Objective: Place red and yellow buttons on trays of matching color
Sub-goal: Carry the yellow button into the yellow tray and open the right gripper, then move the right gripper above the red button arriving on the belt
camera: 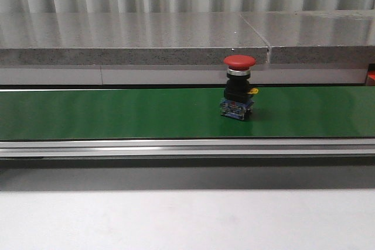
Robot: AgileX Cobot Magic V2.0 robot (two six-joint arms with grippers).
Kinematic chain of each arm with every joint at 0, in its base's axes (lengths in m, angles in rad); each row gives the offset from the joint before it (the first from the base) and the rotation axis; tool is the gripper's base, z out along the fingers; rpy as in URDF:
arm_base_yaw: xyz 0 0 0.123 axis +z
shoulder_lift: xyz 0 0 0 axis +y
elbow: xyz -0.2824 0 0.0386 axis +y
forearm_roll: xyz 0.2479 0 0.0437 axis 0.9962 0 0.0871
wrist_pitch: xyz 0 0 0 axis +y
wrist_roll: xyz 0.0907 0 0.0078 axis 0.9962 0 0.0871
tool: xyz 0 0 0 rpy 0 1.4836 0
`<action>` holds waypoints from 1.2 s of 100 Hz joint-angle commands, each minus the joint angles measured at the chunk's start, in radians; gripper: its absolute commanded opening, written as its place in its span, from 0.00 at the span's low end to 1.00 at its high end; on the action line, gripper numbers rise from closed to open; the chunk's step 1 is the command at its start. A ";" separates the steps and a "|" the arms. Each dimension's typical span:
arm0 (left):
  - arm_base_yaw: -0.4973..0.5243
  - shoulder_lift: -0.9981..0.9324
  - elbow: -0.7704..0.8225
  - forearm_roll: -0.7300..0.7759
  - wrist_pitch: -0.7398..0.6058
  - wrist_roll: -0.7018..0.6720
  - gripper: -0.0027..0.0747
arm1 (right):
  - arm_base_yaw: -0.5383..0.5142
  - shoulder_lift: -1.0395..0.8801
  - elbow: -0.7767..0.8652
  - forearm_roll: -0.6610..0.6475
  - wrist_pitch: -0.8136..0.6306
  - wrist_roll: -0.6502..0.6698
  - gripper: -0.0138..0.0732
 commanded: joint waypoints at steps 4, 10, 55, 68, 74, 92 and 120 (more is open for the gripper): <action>-0.007 0.006 -0.027 -0.015 -0.072 -0.001 0.01 | 0.011 -0.127 -0.028 -0.003 -0.001 -0.042 0.79; -0.007 0.006 -0.027 -0.015 -0.072 -0.001 0.01 | 0.024 -0.173 -0.028 -0.003 0.006 -0.052 0.79; -0.007 0.006 -0.027 -0.015 -0.072 -0.001 0.01 | 0.227 -0.386 -0.028 -0.003 0.166 -0.113 0.79; -0.007 0.006 -0.027 -0.015 -0.072 -0.001 0.01 | 0.327 -0.392 -0.028 -0.003 0.202 -0.126 0.79; -0.007 0.006 -0.027 -0.015 -0.072 -0.001 0.01 | 0.382 -0.392 -0.028 -0.003 0.204 -0.131 0.79; -0.007 0.006 -0.027 -0.015 -0.072 -0.001 0.01 | 0.539 -0.388 -0.028 -0.003 0.191 -0.131 0.79; -0.007 0.006 -0.027 -0.015 -0.072 -0.001 0.01 | 0.706 -0.347 -0.028 0.013 0.194 -0.184 0.80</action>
